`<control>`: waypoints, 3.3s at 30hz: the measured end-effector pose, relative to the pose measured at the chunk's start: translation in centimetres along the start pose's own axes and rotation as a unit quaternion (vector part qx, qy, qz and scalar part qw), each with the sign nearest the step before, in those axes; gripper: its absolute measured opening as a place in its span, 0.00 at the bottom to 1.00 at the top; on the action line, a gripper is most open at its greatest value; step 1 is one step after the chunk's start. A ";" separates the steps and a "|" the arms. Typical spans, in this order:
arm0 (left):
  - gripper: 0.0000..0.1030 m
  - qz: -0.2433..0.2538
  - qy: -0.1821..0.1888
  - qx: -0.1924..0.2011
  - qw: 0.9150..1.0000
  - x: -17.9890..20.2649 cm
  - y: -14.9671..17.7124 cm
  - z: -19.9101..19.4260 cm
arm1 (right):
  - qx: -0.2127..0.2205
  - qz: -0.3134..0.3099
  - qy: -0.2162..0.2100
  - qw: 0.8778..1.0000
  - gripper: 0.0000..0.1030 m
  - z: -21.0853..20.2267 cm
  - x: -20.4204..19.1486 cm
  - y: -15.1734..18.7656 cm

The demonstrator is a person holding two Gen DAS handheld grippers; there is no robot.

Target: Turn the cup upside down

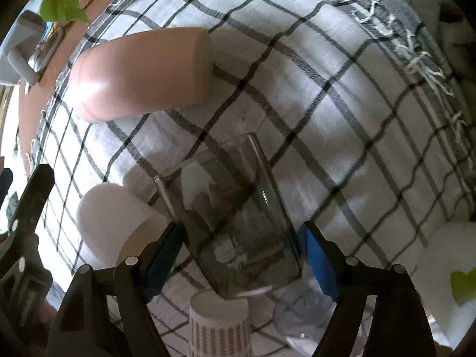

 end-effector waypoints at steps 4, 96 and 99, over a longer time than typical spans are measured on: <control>1.00 0.001 -0.004 0.003 1.000 0.2 -0.2 0.2 | -0.006 -0.004 -0.006 1.000 0.75 1.0 0.0 -0.9; 1.00 0.279 0.152 -0.058 0.946 -13.9 6.4 -2.6 | 0.178 0.445 0.016 0.878 0.77 -2.6 -19.4 17.9; 1.00 0.278 0.178 -0.047 0.943 -13.5 7.8 -4.3 | 0.187 0.454 0.030 0.870 0.77 -3.6 -19.1 20.1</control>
Point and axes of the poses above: each gripper's, at about its wrist camera, not at the fingertips, and z roughly the way its jaws point, x to its right, y to its underside, the point moved 2 cm from there along z, roughly the way its jaws point, and after that the axes turned 11 degrees about -z, right-handed, at the moved point
